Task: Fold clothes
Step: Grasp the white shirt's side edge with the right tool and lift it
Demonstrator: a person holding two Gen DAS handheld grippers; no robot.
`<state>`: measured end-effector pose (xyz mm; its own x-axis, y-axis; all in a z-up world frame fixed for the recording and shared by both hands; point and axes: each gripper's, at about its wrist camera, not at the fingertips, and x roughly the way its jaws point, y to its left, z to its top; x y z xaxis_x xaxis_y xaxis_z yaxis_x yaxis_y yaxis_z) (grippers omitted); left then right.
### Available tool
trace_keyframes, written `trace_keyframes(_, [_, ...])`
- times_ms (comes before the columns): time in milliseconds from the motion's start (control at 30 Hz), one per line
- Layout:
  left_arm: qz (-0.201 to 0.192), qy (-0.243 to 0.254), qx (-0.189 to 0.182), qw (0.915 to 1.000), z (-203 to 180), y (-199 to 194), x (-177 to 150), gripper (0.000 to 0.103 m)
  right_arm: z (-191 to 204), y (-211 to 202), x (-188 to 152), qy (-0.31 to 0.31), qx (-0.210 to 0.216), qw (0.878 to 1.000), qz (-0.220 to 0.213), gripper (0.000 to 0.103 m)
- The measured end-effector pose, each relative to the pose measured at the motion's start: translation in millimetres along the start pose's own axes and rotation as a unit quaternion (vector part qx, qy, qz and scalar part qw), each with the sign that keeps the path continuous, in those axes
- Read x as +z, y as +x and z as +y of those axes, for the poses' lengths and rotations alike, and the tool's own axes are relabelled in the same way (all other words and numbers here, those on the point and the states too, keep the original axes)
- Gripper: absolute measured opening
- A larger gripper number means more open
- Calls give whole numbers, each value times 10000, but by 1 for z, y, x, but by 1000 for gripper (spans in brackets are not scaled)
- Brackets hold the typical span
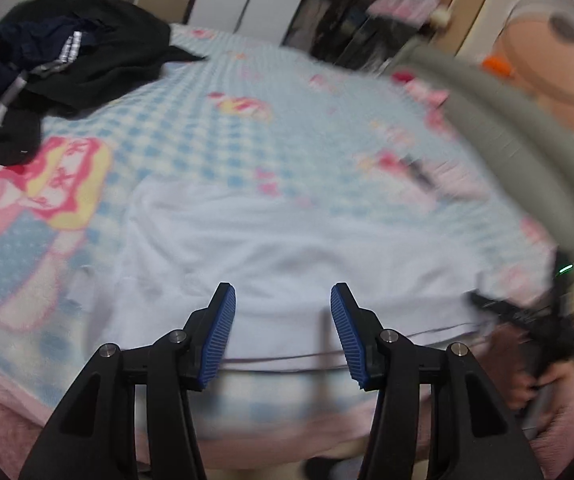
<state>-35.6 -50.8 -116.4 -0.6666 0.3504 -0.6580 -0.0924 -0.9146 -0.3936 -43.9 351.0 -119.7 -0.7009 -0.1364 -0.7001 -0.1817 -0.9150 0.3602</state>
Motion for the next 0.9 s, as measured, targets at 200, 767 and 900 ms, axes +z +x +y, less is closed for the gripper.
trace_keyframes(200, [-261,-59,-48,9996,8,-18,1,53,-16,-6,1,410,-30,9991,-98,77])
trace_keyframes(767, [187,-60,-1097,9938,-7,3,-3,59,16,33,-15,-215,565,9951,783,50])
trace_keyframes(900, [176,-78,-1266,9918,-9,3,-3,59,27,24,-12,-389,535,9961,590,49])
